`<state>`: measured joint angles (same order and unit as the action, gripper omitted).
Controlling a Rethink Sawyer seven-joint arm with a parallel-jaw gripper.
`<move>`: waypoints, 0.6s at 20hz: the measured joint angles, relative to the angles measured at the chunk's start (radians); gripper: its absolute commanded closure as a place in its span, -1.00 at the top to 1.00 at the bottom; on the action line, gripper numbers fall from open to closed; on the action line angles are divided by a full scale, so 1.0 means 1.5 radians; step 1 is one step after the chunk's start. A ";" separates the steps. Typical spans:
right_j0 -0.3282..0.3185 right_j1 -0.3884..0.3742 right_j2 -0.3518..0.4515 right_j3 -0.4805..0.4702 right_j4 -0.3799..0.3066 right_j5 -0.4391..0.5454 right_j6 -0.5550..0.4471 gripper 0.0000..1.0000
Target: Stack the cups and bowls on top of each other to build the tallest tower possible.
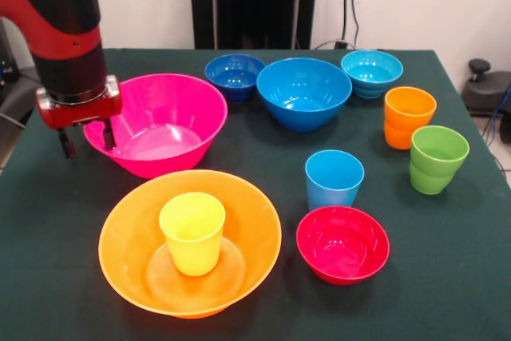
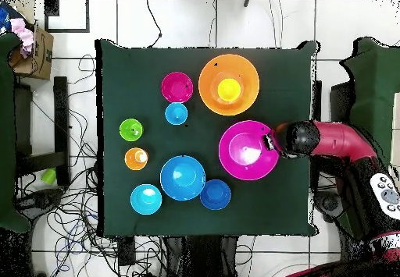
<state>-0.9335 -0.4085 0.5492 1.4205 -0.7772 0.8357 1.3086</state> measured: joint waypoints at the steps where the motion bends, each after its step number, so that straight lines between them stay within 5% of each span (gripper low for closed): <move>1: -0.002 0.002 0.002 -0.004 0.000 0.000 0.000 1.00; 11: -0.036 0.034 0.024 -0.087 0.000 0.003 -0.028 1.00; 12: -0.043 0.042 0.027 -0.113 0.000 0.013 -0.052 -1.00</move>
<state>-0.9979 -0.3462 0.5890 1.2513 -0.7772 0.8554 1.2303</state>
